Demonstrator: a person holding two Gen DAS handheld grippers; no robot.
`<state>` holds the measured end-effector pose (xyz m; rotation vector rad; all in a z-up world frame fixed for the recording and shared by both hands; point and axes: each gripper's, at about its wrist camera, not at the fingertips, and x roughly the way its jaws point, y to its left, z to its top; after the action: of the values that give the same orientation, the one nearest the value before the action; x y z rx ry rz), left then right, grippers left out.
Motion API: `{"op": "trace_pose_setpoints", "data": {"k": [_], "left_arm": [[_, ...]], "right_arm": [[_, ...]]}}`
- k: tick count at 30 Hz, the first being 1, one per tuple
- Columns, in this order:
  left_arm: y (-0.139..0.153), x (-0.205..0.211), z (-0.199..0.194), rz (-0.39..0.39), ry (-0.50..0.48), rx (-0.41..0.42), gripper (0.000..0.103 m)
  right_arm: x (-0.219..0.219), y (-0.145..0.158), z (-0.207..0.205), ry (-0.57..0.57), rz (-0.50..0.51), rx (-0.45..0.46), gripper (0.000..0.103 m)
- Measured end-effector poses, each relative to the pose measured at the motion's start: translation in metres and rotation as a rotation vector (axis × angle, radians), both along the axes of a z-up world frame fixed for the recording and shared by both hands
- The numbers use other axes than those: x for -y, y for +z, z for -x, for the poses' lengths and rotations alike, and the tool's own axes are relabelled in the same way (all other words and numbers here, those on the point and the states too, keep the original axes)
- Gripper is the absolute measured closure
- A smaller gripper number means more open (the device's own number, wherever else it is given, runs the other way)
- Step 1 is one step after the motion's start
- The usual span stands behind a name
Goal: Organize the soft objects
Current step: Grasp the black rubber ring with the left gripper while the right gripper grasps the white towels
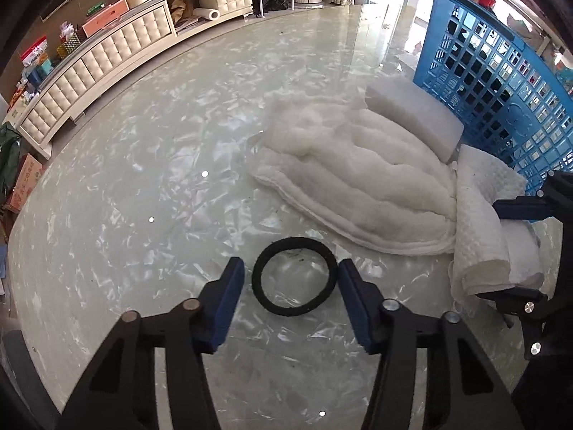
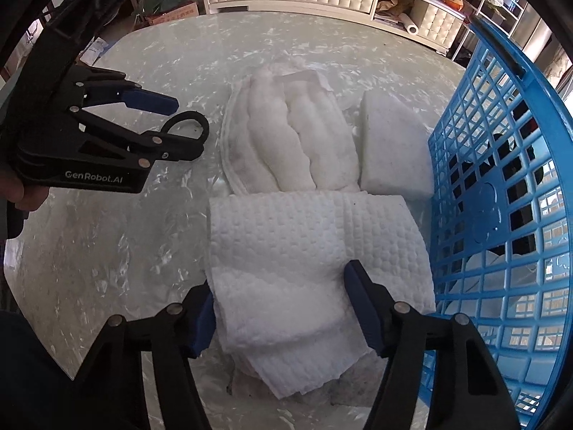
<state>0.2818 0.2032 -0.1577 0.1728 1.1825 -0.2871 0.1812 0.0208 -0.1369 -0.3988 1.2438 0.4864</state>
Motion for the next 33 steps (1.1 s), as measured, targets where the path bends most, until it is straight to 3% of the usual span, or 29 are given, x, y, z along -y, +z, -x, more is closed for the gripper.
{"op": "trace_pose_setpoints", "data": {"k": [7,12,15,23,33], "left_arm": [[0.004,-0.006,0.005,0.021,0.022,-0.005,0.091],[0.011,-0.006,0.022,0.038,0.027,-0.015,0.092],[0.02,-0.005,0.036,0.042,0.025,-0.005,0.092],[0.06,0.009,0.075,0.063,0.011,0.035,0.092],[0.096,0.026,0.111,0.118,0.032,0.074,0.092]], "right_arm": [[0.004,0.006,0.001,-0.014,-0.021,0.003,0.053],[0.005,0.017,0.002,-0.01,-0.046,0.0,0.074],[0.005,0.022,0.002,-0.009,-0.055,-0.007,0.079],[0.007,0.044,0.013,-0.015,-0.079,-0.004,0.087],[0.017,0.085,0.033,0.005,-0.103,0.055,0.088]]}}
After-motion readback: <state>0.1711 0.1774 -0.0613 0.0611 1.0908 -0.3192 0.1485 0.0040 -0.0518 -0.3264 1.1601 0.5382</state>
